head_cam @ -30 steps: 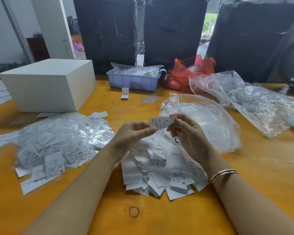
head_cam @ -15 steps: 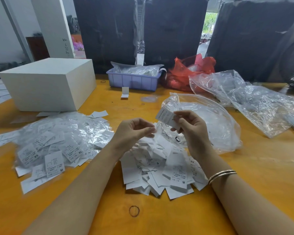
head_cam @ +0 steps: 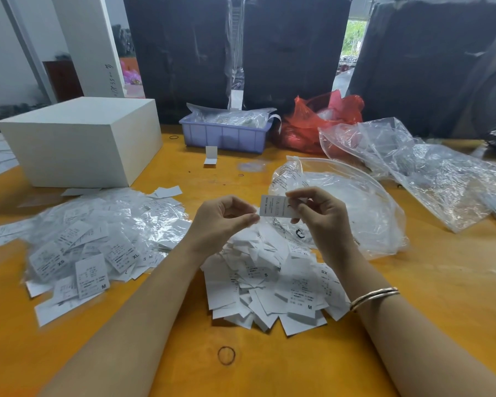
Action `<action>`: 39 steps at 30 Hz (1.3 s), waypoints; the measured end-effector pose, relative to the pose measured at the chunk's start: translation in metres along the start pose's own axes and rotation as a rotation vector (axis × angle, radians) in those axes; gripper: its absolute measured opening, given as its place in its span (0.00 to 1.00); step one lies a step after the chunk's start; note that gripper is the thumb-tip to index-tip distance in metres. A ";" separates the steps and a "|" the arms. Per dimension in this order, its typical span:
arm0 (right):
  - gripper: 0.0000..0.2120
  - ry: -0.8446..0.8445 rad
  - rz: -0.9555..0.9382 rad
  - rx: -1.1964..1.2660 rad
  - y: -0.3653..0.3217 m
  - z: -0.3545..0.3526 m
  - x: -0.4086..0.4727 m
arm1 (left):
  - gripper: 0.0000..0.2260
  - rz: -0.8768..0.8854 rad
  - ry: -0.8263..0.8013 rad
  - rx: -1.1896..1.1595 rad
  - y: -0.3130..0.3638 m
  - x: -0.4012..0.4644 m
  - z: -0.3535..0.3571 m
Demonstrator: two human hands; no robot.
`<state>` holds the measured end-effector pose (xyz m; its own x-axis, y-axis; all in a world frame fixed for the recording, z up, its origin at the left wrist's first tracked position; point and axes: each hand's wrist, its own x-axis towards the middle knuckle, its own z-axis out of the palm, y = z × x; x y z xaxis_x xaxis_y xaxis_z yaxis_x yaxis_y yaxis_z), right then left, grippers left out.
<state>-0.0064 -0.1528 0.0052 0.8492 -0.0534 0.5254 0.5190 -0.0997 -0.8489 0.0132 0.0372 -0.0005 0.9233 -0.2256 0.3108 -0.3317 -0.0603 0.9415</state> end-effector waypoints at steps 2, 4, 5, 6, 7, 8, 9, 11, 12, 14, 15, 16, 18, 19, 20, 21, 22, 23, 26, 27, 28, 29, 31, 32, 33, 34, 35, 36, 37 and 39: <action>0.13 0.033 -0.017 -0.003 0.000 0.000 0.000 | 0.05 0.004 -0.002 0.017 -0.001 0.000 0.000; 0.13 0.062 -0.018 0.016 -0.001 -0.001 0.001 | 0.06 0.010 -0.003 0.029 -0.001 0.001 0.000; 0.13 0.059 -0.014 0.019 -0.001 -0.001 0.001 | 0.06 0.014 -0.003 0.033 -0.001 0.001 -0.001; 0.12 0.045 -0.006 0.017 -0.001 -0.001 0.000 | 0.06 0.016 -0.002 0.035 -0.001 0.001 -0.001; 0.12 0.026 0.003 0.011 -0.001 -0.001 0.000 | 0.06 0.018 -0.003 0.036 -0.002 0.001 -0.001; 0.12 0.007 0.009 0.003 -0.001 0.000 0.000 | 0.07 0.020 -0.004 0.036 -0.002 0.001 -0.001; 0.12 -0.009 0.014 -0.003 -0.001 0.001 -0.001 | 0.08 0.023 -0.003 0.038 -0.002 0.001 -0.001; 0.12 -0.036 0.027 -0.004 0.000 0.002 -0.001 | 0.07 0.028 0.000 0.046 -0.002 0.001 -0.001; 0.12 -0.048 0.033 -0.005 0.000 0.002 -0.001 | 0.07 0.032 0.003 0.055 -0.002 0.002 -0.001; 0.12 -0.073 0.046 -0.022 0.001 0.002 -0.001 | 0.06 0.043 0.007 0.069 -0.002 0.002 -0.001; 0.12 -0.084 0.050 -0.040 0.001 0.002 -0.001 | 0.06 0.049 0.007 0.074 -0.002 0.002 -0.001; 0.12 -0.091 0.053 -0.059 0.001 0.002 -0.001 | 0.06 0.052 0.005 0.079 -0.002 0.002 -0.001; 0.11 -0.087 0.063 -0.074 0.001 0.001 -0.001 | 0.05 0.055 -0.004 0.085 -0.002 0.002 -0.001; 0.10 -0.085 0.080 -0.051 0.001 0.001 -0.001 | 0.05 0.056 -0.008 0.082 -0.002 0.002 -0.001; 0.10 -0.090 0.110 -0.003 0.000 0.002 -0.001 | 0.05 0.056 -0.009 0.076 -0.002 0.002 -0.001; 0.11 -0.096 0.153 0.059 0.001 0.002 -0.001 | 0.04 0.057 -0.007 0.067 -0.002 0.002 -0.001; 0.13 -0.099 0.200 0.121 0.001 0.003 0.000 | 0.04 0.058 -0.001 0.059 -0.002 0.003 -0.001; 0.14 -0.094 0.238 0.169 0.002 0.004 0.000 | 0.03 0.057 0.006 0.051 -0.002 0.003 -0.001; 0.10 0.011 0.258 0.196 0.003 0.002 0.002 | 0.01 0.048 0.008 0.038 -0.001 0.002 -0.002; 0.10 0.063 0.250 0.213 0.003 0.000 0.003 | 0.01 0.046 0.005 0.037 0.000 0.002 -0.002; 0.11 0.104 0.239 0.244 0.002 -0.002 0.004 | 0.02 0.043 0.001 0.038 0.000 0.001 -0.002; 0.12 0.130 0.224 0.271 0.001 -0.003 0.004 | 0.03 0.042 -0.004 0.038 0.001 0.001 -0.001; 0.13 0.133 0.190 0.281 0.000 -0.004 0.005 | 0.05 0.042 -0.015 0.041 0.002 0.001 -0.001; 0.13 0.118 0.172 0.263 0.000 -0.004 0.005 | 0.06 0.041 -0.020 0.046 0.003 0.001 -0.001; 0.13 0.096 0.154 0.236 0.000 -0.002 0.004 | 0.05 0.040 -0.024 0.051 0.002 0.001 -0.001; 0.13 0.074 0.135 0.203 0.000 -0.001 0.003 | 0.03 0.038 -0.026 0.056 0.002 0.001 -0.001; 0.12 0.054 0.114 0.174 0.000 0.000 0.003 | 0.02 0.036 -0.027 0.058 0.001 0.001 -0.001; 0.12 0.041 0.093 0.154 -0.001 0.001 0.002 | 0.02 0.031 -0.028 0.057 0.001 0.001 -0.001; 0.11 0.033 0.075 0.144 -0.002 0.002 0.001 | 0.03 0.027 -0.028 0.056 0.002 0.001 -0.001; 0.10 0.022 0.047 0.139 -0.003 0.002 0.001 | 0.06 0.022 -0.029 0.055 0.002 0.001 -0.002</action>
<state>-0.0067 -0.1506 0.0077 0.8713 -0.0767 0.4847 0.4885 0.0422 -0.8715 0.0141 0.0385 0.0021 0.9099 -0.2551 0.3272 -0.3632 -0.1082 0.9254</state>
